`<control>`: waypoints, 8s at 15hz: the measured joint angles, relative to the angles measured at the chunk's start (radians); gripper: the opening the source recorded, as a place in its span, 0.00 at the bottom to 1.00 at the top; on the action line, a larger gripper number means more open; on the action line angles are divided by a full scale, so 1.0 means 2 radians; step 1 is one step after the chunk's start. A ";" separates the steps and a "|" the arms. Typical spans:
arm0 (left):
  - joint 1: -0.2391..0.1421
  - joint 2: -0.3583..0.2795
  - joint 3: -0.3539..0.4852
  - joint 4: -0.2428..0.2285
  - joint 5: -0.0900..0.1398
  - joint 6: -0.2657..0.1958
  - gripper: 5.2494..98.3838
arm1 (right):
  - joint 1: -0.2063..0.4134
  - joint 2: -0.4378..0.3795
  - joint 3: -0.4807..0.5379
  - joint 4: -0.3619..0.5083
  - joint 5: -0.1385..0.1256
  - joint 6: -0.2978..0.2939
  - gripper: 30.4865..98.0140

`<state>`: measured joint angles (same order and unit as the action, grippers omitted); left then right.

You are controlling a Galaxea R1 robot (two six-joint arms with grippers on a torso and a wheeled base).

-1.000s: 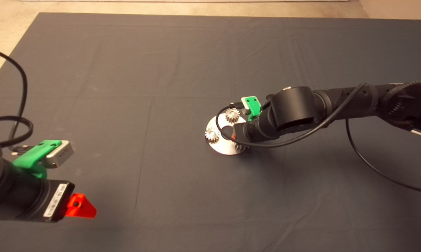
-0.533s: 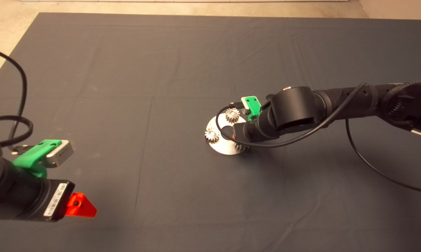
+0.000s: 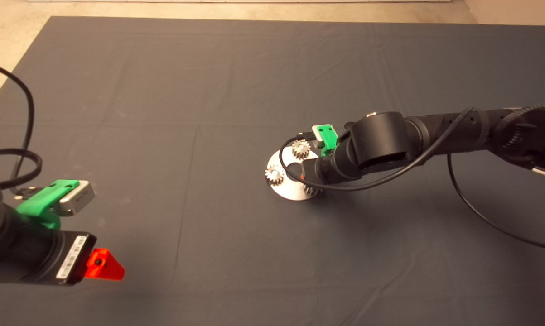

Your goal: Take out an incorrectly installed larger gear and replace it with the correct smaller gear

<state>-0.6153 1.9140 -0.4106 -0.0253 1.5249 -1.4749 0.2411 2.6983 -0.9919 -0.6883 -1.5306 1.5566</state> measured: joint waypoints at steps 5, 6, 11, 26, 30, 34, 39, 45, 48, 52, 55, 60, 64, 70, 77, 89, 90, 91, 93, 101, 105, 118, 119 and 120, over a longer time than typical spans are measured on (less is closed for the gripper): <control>0.000 0.000 0.000 0.000 0.000 0.000 1.00 | 0.000 0.000 0.000 0.000 0.000 0.000 0.45; 0.000 0.000 0.000 0.000 0.000 0.001 1.00 | 0.000 0.000 0.000 0.000 0.000 0.000 0.45; 0.000 0.000 0.000 0.000 0.000 0.001 1.00 | 0.000 0.000 0.000 0.000 0.000 0.000 0.38; 0.000 0.000 -0.001 0.000 0.000 0.002 1.00 | -0.003 0.000 0.000 -0.002 0.001 0.000 0.38; 0.000 0.000 -0.001 0.000 0.000 0.003 1.00 | -0.003 0.000 0.000 -0.002 0.000 0.000 0.38; 0.000 0.000 -0.003 0.000 0.000 0.004 1.00 | -0.003 0.000 0.000 -0.003 0.000 0.000 0.38; 0.000 0.000 -0.004 0.001 0.000 0.004 1.00 | -0.003 0.001 0.000 -0.006 0.002 0.000 0.30; 0.000 0.000 -0.004 0.002 0.000 0.004 1.00 | -0.004 0.001 0.000 -0.008 0.002 0.000 0.29; 0.000 0.000 -0.004 0.002 0.000 0.004 1.00 | -0.004 0.001 0.000 -0.009 0.002 0.000 0.28; 0.000 0.000 -0.004 0.002 0.000 0.004 1.00 | -0.005 0.002 0.000 -0.009 0.000 0.000 0.26; 0.000 0.000 -0.004 0.002 0.000 0.004 1.00 | -0.005 0.001 0.000 -0.010 0.000 0.000 0.25; 0.000 0.000 -0.004 0.002 0.000 0.004 1.00 | -0.005 0.001 0.001 -0.010 0.000 0.000 0.24; 0.000 0.000 -0.004 0.002 0.000 0.004 1.00 | -0.005 0.001 0.001 -0.011 0.000 0.000 0.23; 0.000 0.000 -0.004 0.002 0.000 0.004 1.00 | -0.005 0.000 0.004 -0.011 0.000 0.001 0.23; 0.000 0.000 -0.004 0.002 0.000 0.005 1.00 | 0.050 -0.002 0.027 -0.006 -0.002 0.018 0.23; 0.000 0.001 -0.011 0.003 0.000 0.013 1.00 | 0.151 -0.024 0.077 0.044 0.003 0.045 0.23; 0.000 0.001 -0.011 0.003 0.000 0.013 1.00 | 0.151 -0.038 0.082 0.051 0.004 0.045 0.23; 0.000 0.001 -0.012 0.003 0.000 0.013 1.00 | 0.151 -0.053 0.083 0.058 0.004 0.045 0.23; 0.000 0.002 -0.016 0.003 0.000 0.015 1.00 | 0.144 -0.085 0.085 0.075 -0.004 0.046 0.23; 0.007 0.003 -0.023 0.004 0.000 0.020 1.00 | 0.100 -0.185 0.166 0.104 -0.004 0.047 0.23; 0.007 0.003 -0.023 0.004 0.000 0.020 1.00 | 0.065 -0.213 0.177 0.104 -0.003 0.047 0.23; 0.009 0.003 -0.024 0.004 0.000 0.020 1.00 | 0.011 -0.231 0.172 0.032 0.000 0.008 0.23; 0.009 0.003 -0.024 0.004 0.000 0.020 1.00 | 0.011 -0.231 0.160 0.029 0.000 0.000 0.23; 0.009 0.003 -0.024 0.004 0.000 0.020 1.00 | 0.011 -0.231 0.148 0.024 0.000 -0.007 0.23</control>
<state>-0.5964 1.9200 -0.4583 -0.0177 1.5253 -1.4340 0.2636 2.2364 -0.6954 -0.6398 -1.5306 1.5435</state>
